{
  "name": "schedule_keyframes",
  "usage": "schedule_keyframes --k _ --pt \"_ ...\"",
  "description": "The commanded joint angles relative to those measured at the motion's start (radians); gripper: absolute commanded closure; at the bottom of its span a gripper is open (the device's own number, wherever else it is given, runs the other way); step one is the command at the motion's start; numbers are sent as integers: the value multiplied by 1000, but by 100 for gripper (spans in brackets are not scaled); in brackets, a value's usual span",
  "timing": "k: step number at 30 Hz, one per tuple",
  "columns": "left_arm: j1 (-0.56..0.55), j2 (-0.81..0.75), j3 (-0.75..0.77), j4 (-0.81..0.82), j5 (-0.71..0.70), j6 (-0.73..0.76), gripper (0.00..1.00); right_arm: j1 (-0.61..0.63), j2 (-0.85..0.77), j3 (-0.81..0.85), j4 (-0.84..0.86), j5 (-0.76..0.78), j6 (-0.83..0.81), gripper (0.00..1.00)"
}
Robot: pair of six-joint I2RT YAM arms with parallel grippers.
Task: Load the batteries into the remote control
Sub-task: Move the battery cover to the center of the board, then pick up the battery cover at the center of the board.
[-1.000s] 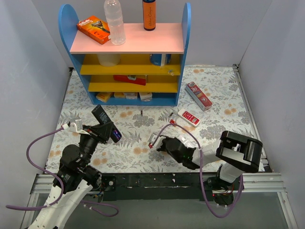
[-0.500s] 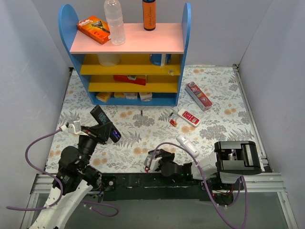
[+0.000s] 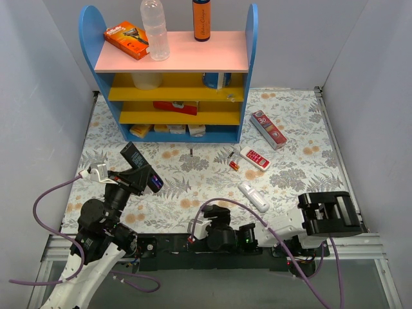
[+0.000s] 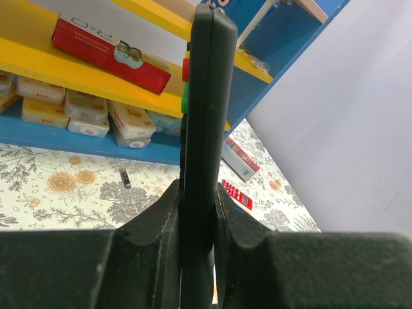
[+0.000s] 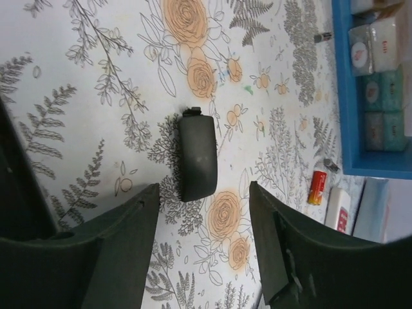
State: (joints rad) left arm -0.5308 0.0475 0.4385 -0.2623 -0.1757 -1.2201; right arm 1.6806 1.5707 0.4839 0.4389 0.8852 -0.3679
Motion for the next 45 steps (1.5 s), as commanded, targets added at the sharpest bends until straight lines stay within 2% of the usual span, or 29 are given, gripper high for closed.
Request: schedule_keyframes --k 1,7,11,15,24,45 --pt "6 -3 5 15 7 -2 100 -8 -67 83 -332 -172 138 33" --pt "6 6 3 20 18 -6 100 -159 -132 261 -581 -495 265 26" --pt "8 8 3 20 19 -9 100 -326 -112 387 -735 -687 307 27" --pt "6 14 3 21 21 -6 100 -395 -26 530 -863 -790 299 33" --pt "6 12 5 17 8 -4 100 -449 147 679 -970 -813 271 34" --pt "6 18 5 15 2 -2 100 -447 299 782 -993 -802 224 40"
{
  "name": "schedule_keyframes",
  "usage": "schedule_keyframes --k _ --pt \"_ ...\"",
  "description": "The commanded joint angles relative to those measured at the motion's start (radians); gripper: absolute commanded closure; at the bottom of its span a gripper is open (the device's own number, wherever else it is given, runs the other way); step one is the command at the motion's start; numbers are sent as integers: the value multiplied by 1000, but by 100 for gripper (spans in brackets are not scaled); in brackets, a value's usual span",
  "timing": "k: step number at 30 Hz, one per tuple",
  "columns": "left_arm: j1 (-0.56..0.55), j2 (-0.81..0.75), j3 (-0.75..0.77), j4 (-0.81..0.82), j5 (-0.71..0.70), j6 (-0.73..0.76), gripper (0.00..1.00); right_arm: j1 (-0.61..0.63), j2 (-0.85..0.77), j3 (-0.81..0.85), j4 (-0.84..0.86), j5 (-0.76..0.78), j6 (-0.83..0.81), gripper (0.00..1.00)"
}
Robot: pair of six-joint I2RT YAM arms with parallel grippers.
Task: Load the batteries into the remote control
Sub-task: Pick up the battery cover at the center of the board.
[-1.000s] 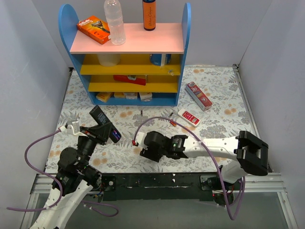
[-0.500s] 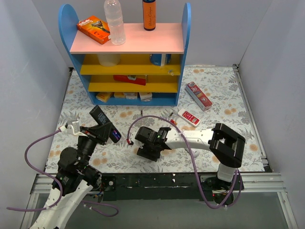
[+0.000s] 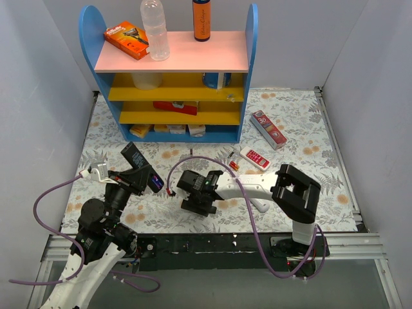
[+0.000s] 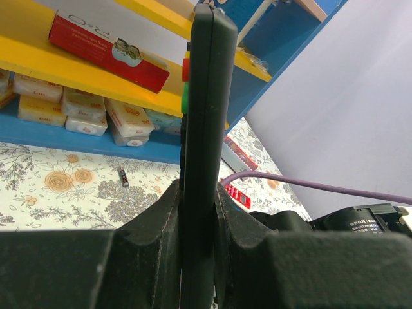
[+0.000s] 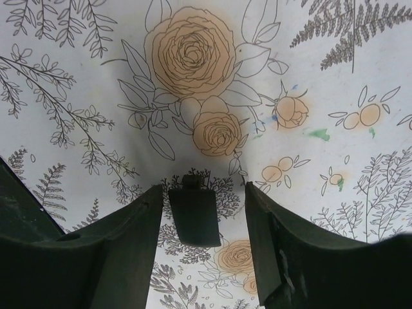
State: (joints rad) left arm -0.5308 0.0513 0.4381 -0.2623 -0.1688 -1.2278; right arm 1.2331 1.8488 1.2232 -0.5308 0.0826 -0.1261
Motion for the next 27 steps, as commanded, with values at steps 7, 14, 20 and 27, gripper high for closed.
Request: schedule_keyframes --k 7,14,20,27 --pt "6 21 7 18 2 7 100 -1 1 35 -31 -12 -20 56" --pt "6 42 -12 51 22 -35 100 -1 -69 29 -20 -7 -18 73" --pt "6 93 -55 129 60 -90 100 -1 -242 4 57 69 5 84" --pt "8 108 -122 256 23 -174 100 -1 -514 -91 354 132 77 84"
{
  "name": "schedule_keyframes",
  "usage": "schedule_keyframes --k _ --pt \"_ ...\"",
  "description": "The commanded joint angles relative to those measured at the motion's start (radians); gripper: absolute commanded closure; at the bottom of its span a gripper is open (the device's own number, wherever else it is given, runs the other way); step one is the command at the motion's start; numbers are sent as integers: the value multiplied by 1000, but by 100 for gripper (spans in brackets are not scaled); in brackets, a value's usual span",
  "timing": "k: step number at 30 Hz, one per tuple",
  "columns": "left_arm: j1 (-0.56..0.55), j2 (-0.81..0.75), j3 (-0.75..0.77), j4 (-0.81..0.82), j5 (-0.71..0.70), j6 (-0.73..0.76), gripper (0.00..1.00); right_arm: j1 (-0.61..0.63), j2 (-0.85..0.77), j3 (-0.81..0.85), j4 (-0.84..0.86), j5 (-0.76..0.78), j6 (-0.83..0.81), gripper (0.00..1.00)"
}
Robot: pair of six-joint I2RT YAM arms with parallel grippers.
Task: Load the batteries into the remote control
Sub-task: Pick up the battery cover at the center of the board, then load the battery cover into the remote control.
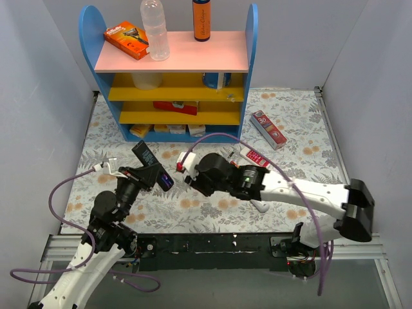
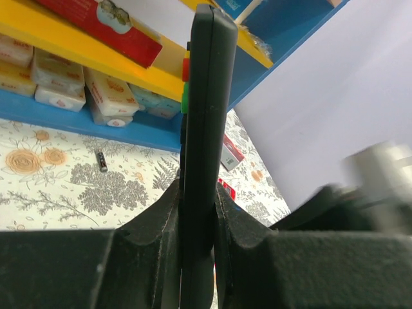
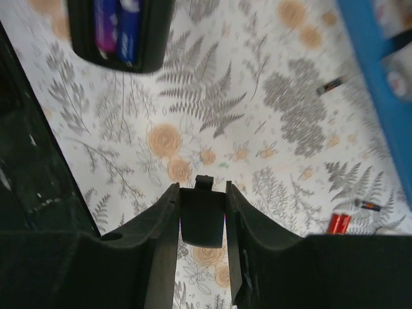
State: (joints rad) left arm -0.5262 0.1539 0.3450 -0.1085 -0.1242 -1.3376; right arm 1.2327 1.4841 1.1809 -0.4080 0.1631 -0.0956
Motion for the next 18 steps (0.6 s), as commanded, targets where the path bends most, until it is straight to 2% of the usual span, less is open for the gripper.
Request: schedule_keyframes --k 1,5,12,18 --pt "3 6 -35 139 -28 -93 100 -2 -177 -59 260 59 54 84" --pt "2 22 -73 213 -22 -178 100 -1 -286 -113 481 33 66 84" --pt "2 114 -156 404 51 -394 100 19 -344 -265 823 -74 85 84" --pt "3 168 -193 489 46 -486 100 36 -341 -317 943 -68 79 84"
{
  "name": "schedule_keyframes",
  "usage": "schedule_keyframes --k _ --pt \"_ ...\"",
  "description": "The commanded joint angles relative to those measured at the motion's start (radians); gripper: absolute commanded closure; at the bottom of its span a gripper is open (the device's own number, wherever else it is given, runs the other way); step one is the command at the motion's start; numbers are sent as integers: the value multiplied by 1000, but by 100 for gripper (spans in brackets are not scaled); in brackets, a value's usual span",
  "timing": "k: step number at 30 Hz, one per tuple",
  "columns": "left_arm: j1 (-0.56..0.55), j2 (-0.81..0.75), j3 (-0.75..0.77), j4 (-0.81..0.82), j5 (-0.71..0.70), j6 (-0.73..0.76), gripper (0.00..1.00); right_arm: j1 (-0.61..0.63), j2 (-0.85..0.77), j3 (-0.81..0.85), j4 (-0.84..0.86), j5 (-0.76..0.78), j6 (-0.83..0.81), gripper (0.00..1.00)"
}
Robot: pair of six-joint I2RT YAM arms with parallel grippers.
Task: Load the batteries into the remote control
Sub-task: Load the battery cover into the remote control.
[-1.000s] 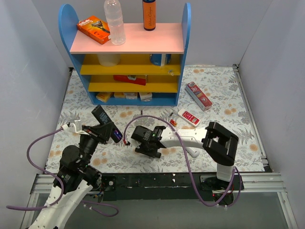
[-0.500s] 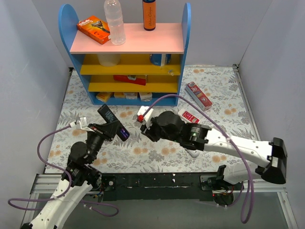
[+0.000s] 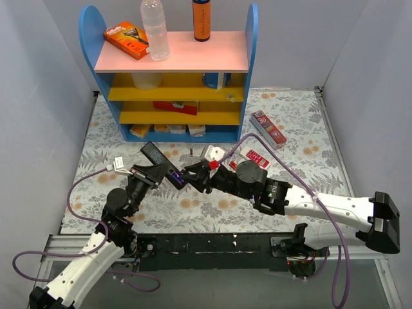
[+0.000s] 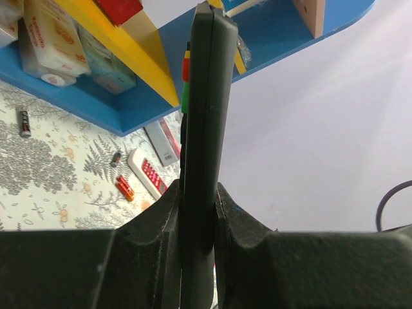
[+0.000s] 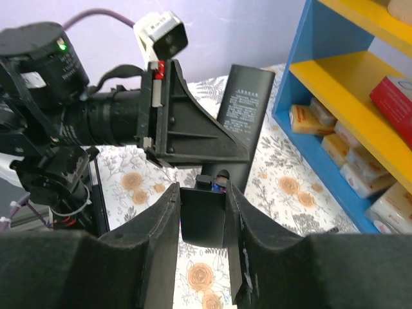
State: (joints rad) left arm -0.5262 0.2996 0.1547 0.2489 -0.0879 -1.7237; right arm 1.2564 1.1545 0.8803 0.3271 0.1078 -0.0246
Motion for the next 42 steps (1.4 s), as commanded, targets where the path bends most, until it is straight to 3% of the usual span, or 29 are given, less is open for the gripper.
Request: schedule_keyframes --k 1,16,42 --pt "2 29 -6 144 16 -114 100 12 -9 -27 228 -11 8 84" --pt "2 53 -9 161 7 -218 100 20 59 -50 242 139 15 84" --pt "3 55 -4 121 -21 -244 100 44 70 -17 205 154 57 84"
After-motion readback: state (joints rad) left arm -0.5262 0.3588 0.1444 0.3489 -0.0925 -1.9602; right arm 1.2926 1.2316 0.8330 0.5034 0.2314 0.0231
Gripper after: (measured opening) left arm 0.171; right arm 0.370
